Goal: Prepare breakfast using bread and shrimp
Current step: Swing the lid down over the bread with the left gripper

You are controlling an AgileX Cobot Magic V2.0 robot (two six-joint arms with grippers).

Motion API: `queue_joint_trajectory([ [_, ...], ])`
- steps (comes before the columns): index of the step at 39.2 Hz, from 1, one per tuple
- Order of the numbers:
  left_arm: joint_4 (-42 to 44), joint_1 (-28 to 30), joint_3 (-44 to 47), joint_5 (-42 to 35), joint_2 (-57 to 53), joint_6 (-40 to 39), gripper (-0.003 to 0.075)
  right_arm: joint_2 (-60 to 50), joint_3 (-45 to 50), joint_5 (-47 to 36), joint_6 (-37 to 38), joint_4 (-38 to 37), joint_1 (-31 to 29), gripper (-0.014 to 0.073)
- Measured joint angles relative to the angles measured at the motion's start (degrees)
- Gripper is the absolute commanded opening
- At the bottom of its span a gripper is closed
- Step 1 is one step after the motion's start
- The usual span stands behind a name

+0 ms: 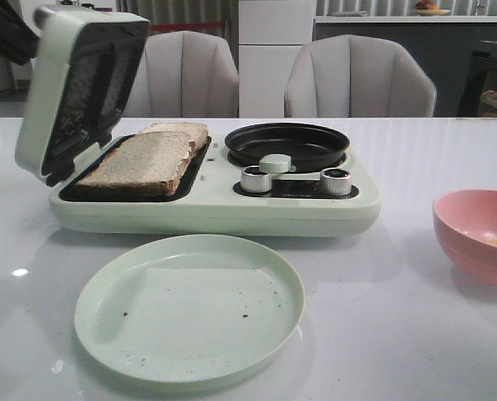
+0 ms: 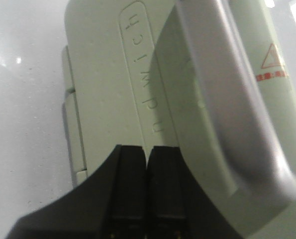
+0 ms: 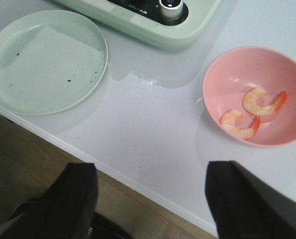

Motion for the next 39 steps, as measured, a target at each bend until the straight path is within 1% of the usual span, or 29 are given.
queue_joint_trajectory([
  [5,0.00,-2.58,0.84,-0.04,-1.17,1.69,0.0099,0.00,0.00,0.00,0.00,0.00,0.00,0.0561],
  [12,0.00,-7.78,4.73,-1.86,-5.51,4.47,0.0099,0.00,0.00,0.00,0.00,0.00,0.00,0.0561],
  [23,0.10,-19.17,15.38,-7.27,-15.71,8.64,0.0099,0.00,0.00,0.00,0.00,0.00,0.00,0.0561],
  [28,2.42,-24.62,20.68,-10.28,-20.87,9.13,0.0099,0.00,0.00,0.00,0.00,0.00,0.00,0.0561],
  [39,6.48,-34.79,30.90,-13.45,-32.18,9.26,0.0100,0.00,0.00,0.00,0.00,0.00,0.00,0.0561],
])
